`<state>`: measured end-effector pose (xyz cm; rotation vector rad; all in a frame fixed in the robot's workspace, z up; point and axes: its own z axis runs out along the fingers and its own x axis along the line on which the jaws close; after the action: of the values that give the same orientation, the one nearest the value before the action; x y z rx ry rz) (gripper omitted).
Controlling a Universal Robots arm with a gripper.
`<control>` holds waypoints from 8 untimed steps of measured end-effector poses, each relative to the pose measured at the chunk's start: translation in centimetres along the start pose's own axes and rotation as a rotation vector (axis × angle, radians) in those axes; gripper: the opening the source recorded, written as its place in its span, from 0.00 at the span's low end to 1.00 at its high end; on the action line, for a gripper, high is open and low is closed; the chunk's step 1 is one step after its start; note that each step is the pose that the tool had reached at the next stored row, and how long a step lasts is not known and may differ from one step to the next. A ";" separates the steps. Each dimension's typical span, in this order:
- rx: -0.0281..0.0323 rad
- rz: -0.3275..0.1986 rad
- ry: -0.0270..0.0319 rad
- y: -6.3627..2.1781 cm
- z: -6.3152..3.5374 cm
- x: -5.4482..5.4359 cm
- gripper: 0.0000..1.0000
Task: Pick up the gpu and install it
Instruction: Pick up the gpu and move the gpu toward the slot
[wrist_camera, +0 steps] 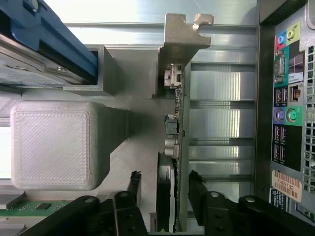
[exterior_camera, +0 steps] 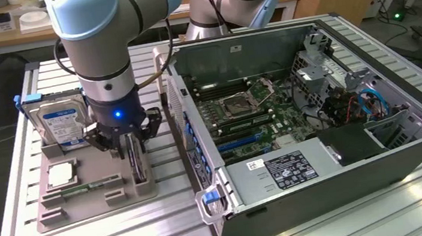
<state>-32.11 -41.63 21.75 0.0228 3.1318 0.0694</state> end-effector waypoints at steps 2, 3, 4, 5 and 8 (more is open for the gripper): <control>0.0000 0.000 0.0000 0.00 0.00 0.0 0.44; 0.0000 0.000 0.0000 0.00 0.00 0.0 0.44; 0.0000 0.000 0.0000 0.00 0.00 0.0 0.44; 0.0000 0.000 0.0000 0.00 0.01 0.0 0.44; -0.0002 0.000 -0.0004 0.09 0.10 0.0 0.44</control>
<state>-32.11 -41.54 21.65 0.0229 3.1314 0.0698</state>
